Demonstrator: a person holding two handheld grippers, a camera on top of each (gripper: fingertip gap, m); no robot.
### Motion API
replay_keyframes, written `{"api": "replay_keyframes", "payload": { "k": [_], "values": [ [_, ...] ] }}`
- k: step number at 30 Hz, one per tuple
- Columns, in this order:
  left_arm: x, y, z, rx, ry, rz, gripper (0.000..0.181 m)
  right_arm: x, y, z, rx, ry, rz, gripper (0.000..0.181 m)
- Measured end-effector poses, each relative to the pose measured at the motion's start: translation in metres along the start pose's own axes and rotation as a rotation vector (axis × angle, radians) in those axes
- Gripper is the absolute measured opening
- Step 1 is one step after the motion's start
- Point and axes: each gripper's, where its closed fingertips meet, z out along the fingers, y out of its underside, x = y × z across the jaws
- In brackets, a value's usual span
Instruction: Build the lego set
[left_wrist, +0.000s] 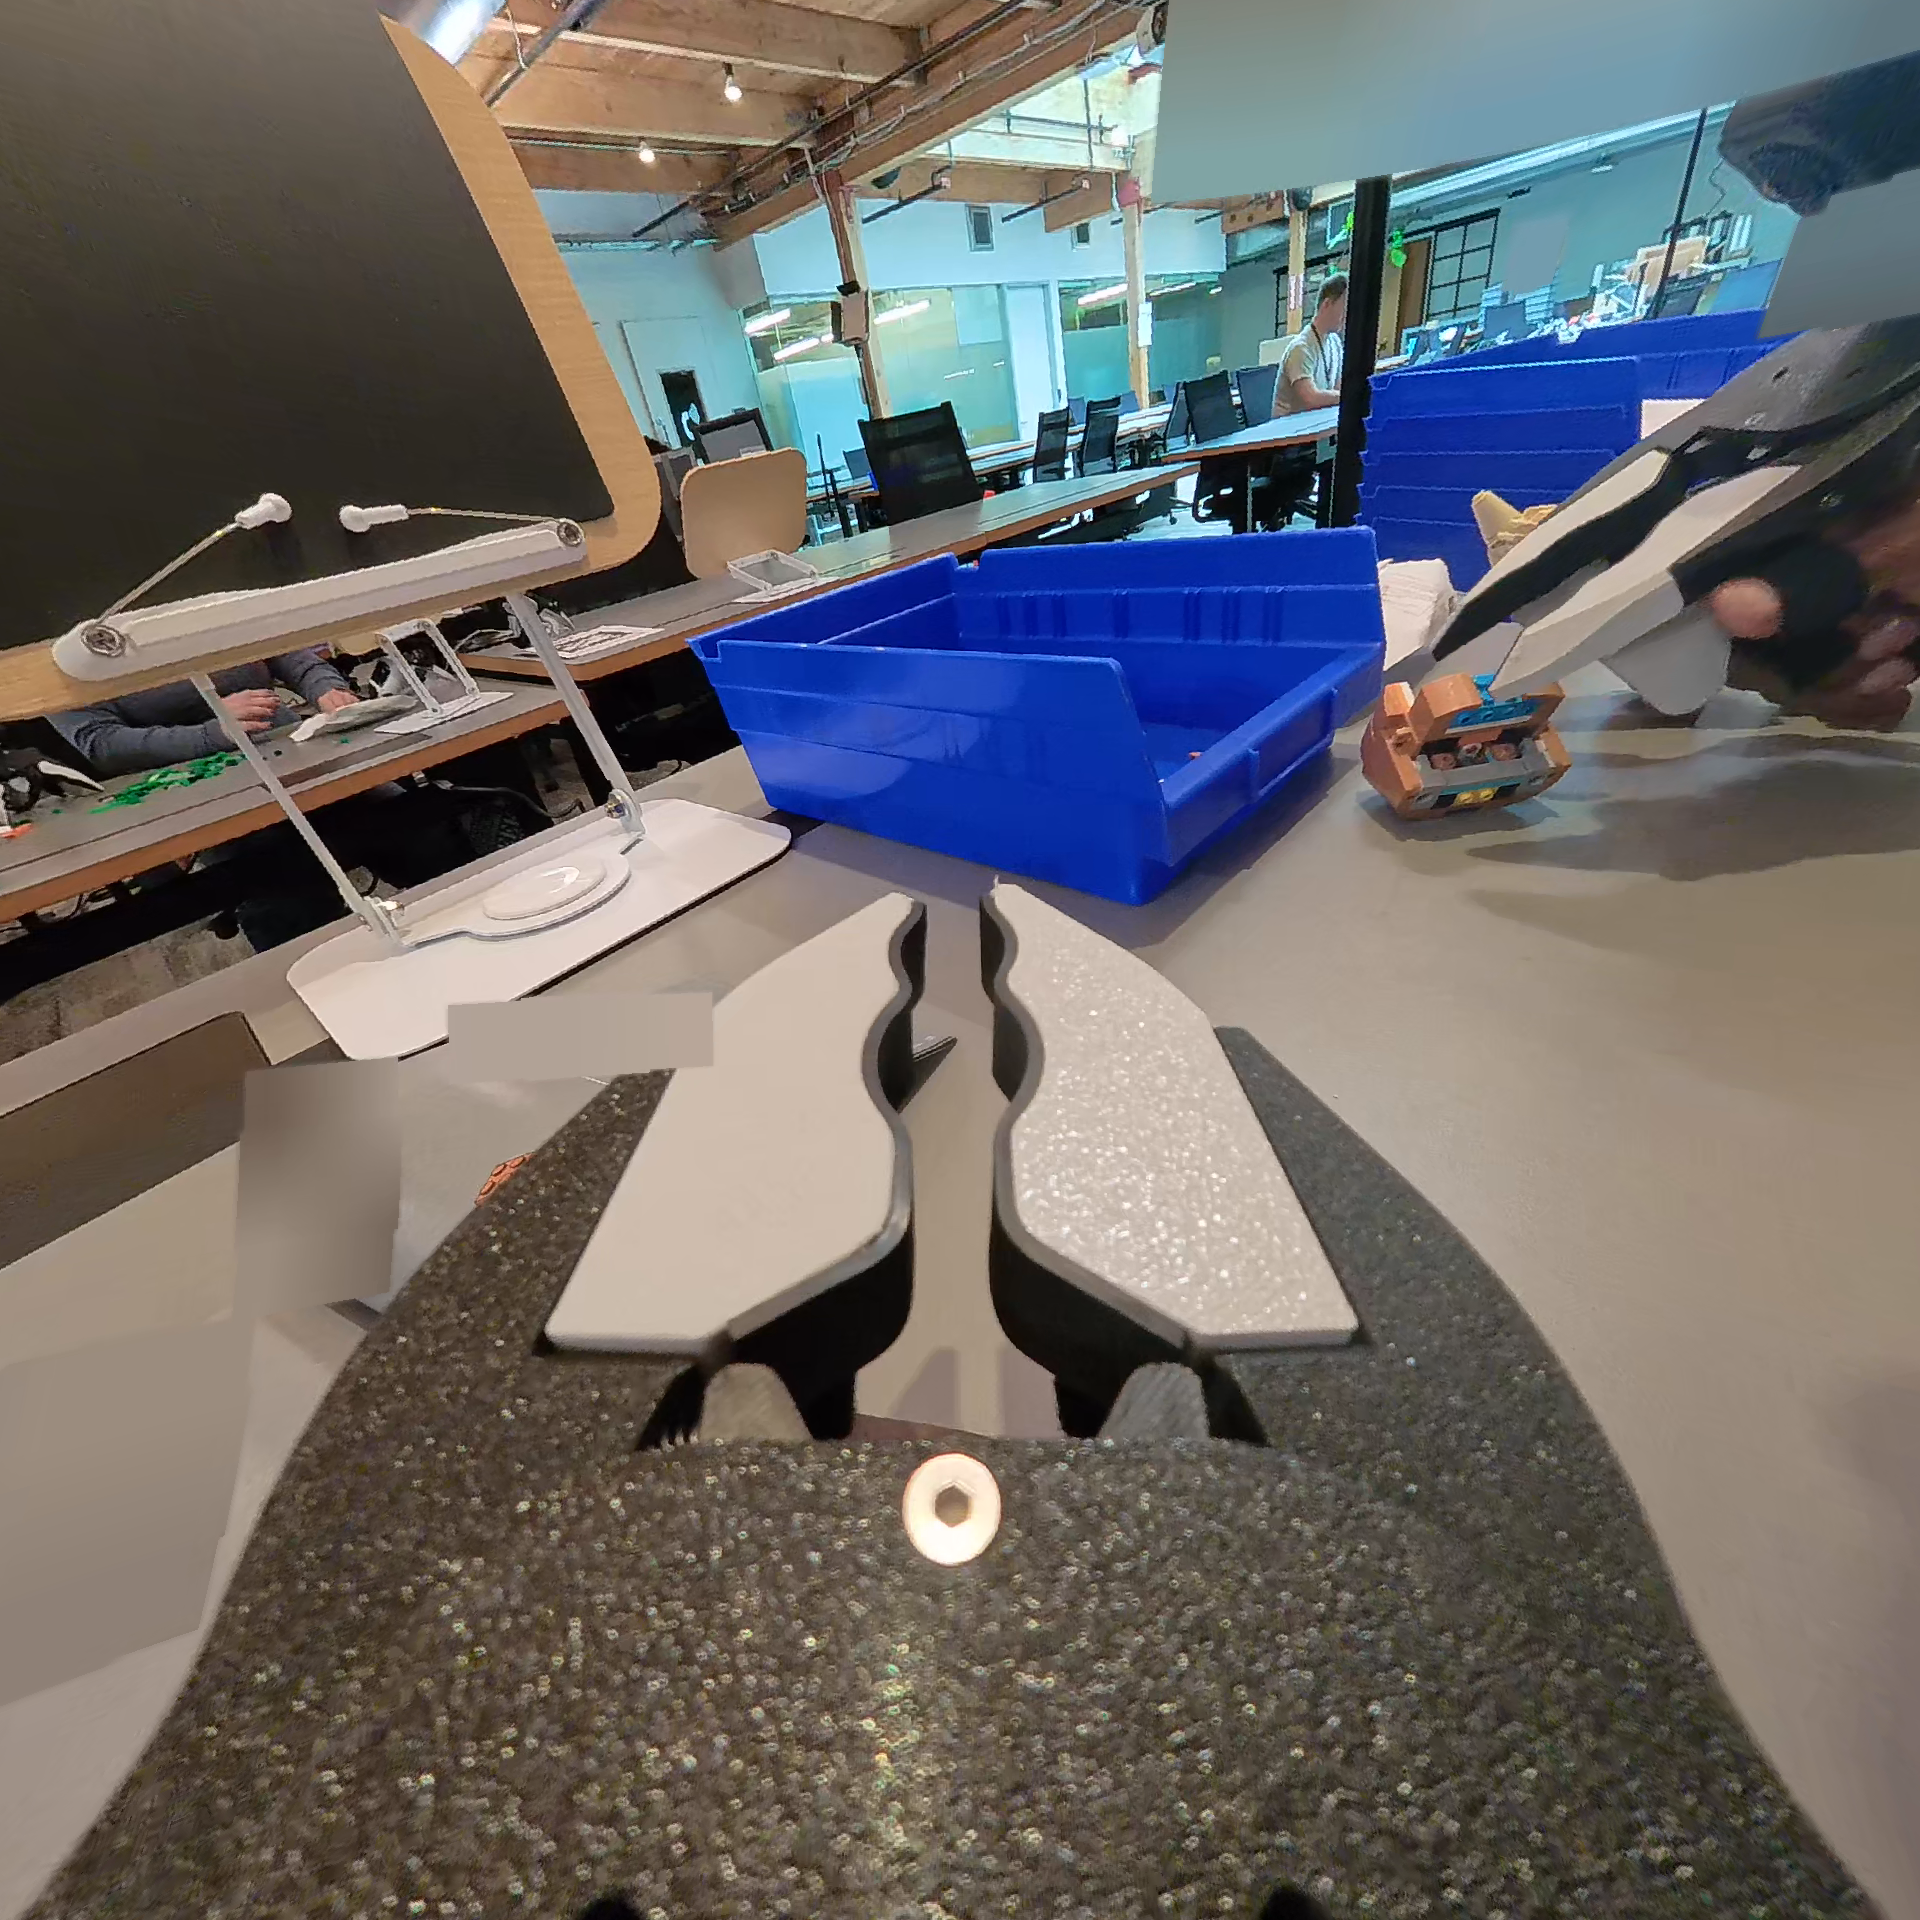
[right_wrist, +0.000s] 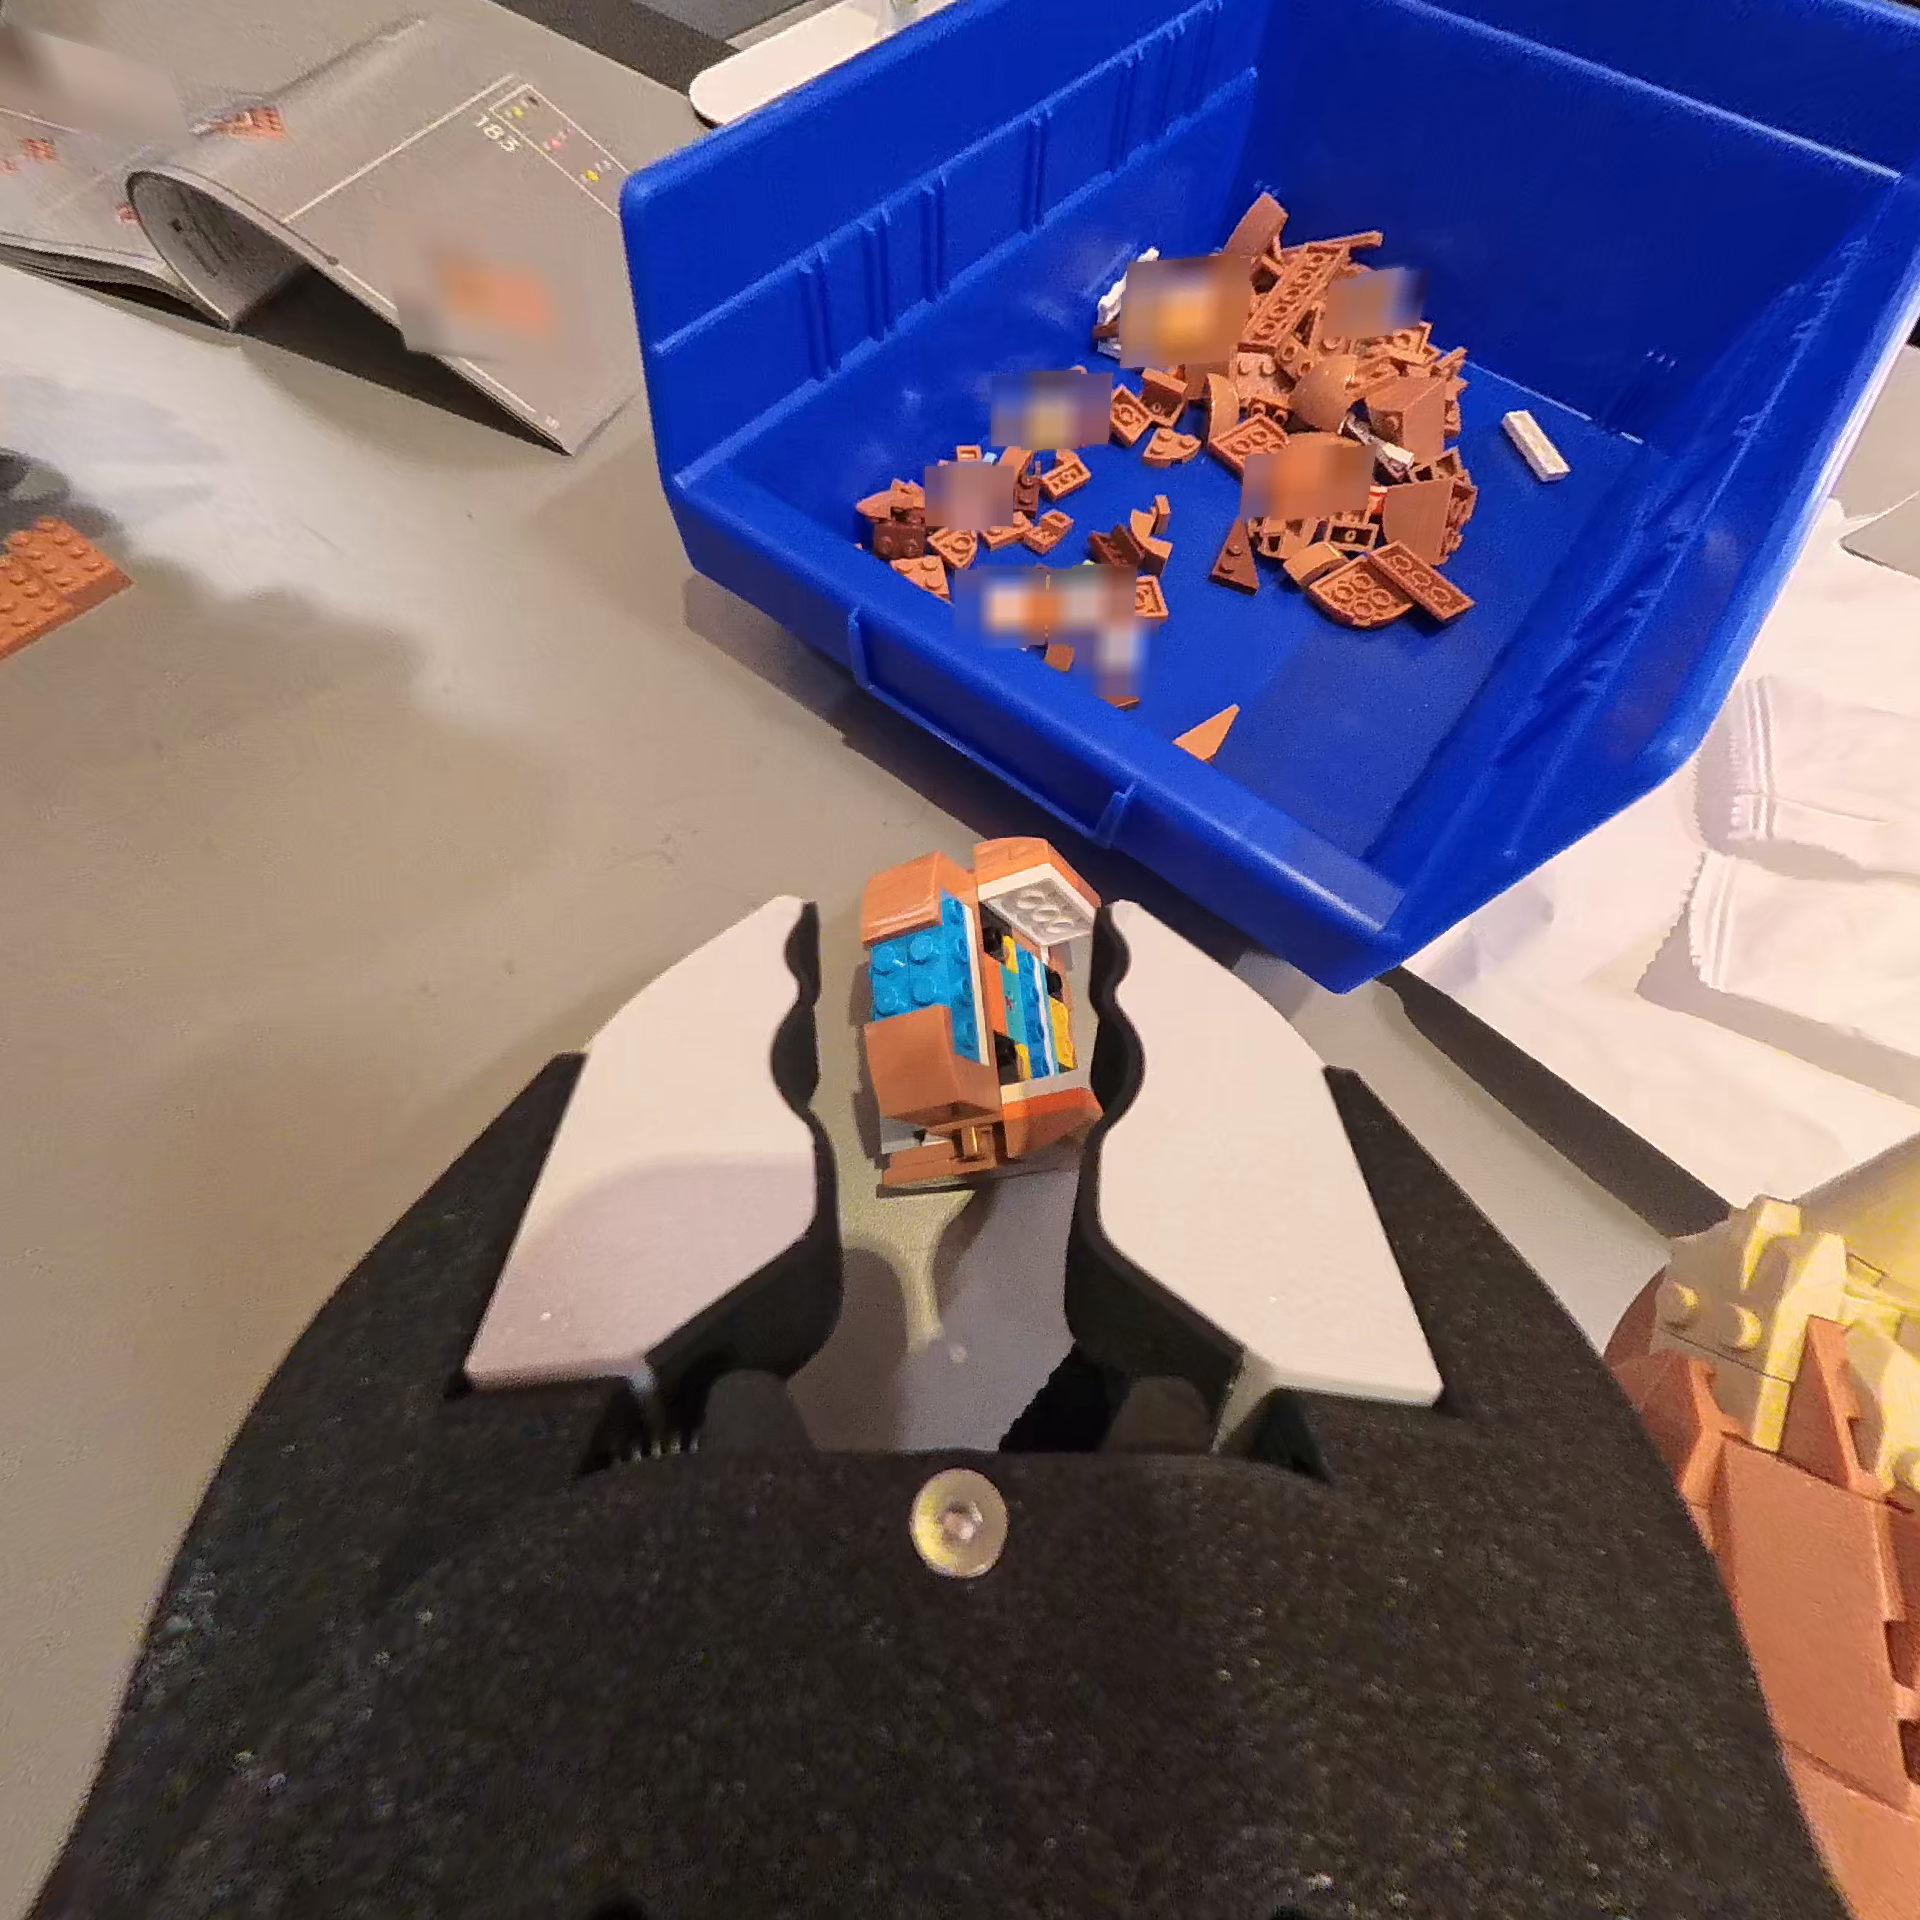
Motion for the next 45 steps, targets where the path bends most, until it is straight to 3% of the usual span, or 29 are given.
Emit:
{"api": "replay_keyframes", "payload": {
  "k": [7, 14, 19, 34, 38, 45],
  "values": [
    [0.001, 0.002, 0.001, -0.012, -0.008, 0.015, 0.01, 0.006, -0.006, -0.001, 0.011, 0.07, 0.001, 0.043],
    [0.0, 0.002, 0.001, -0.019, -0.028, 0.03, 0.009, 0.006, -0.036, -0.015, 0.095, 0.18, -0.044, 0.029],
    [0.0, 0.003, 0.0, -0.021, -0.035, 0.031, 0.009, -0.015, -0.059, -0.01, 0.11, 0.144, -0.098, 0.024],
    [0.0, 0.001, -0.001, -0.021, -0.043, 0.054, 0.009, -0.148, -0.074, 0.113, -0.038, -0.113, -0.386, 0.022],
    [-0.003, 0.002, 0.0, -0.024, -0.05, 0.047, 0.009, -0.157, -0.072, 0.136, -0.048, -0.123, -0.387, 0.023],
    [-0.003, 0.005, 0.001, -0.031, -0.043, 0.031, 0.009, -0.142, -0.067, 0.149, -0.041, -0.09, -0.365, 0.023]
  ]
}}
